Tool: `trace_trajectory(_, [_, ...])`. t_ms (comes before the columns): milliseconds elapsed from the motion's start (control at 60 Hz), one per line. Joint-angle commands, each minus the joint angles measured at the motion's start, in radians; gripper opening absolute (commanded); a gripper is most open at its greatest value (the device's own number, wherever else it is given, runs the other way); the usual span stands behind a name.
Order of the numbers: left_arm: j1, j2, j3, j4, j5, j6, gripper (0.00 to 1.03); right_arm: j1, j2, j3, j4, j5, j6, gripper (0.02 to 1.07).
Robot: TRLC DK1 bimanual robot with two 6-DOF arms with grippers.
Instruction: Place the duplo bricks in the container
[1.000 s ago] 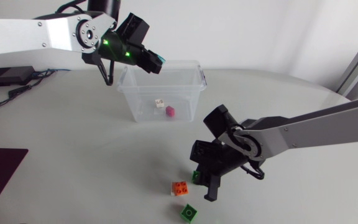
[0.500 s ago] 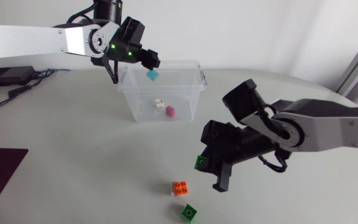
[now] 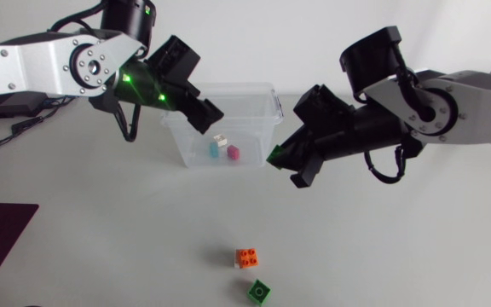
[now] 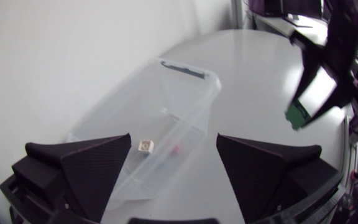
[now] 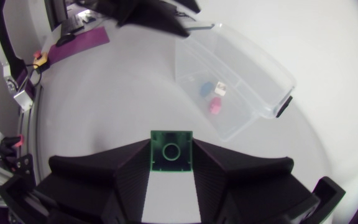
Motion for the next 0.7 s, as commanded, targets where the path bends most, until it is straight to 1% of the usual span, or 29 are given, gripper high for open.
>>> trace_trajectory(0, [-0.034, -0.024, -0.09, -0.046, 0.01, 0.095, 0.96, -0.013, 0.039, 0.041, 0.034, -0.009, 0.051, 0.26])
trace_trajectory(67, [-0.073, -0.043, -0.139, -0.075, 0.01, 0.127, 0.96, -0.021, 0.068, 0.067, 0.073, -0.01, 0.08, 0.26])
trace_trajectory(117, [-0.083, -0.048, -0.153, -0.086, 0.01, 0.135, 0.96, -0.024, 0.082, 0.076, 0.083, -0.01, 0.088, 0.26])
trace_trajectory(167, [-0.114, -0.048, -0.179, -0.111, 0.009, 0.145, 0.95, -0.035, 0.12, 0.1, 0.116, -0.01, 0.106, 0.26])
trace_trajectory(317, [-0.169, -0.05, -0.231, -0.121, -0.013, 0.151, 0.93, -0.05, 0.196, 0.153, 0.174, -0.009, 0.148, 0.26])
trace_trajectory(417, [-0.189, -0.063, -0.263, -0.121, -0.02, 0.15, 0.93, -0.055, 0.234, 0.177, 0.221, -0.007, 0.175, 0.26])
trace_trajectory(683, [-0.221, -0.114, -0.351, -0.125, -0.04, 0.147, 0.93, -0.056, 0.349, 0.288, 0.28, 0.011, 0.232, 0.26])
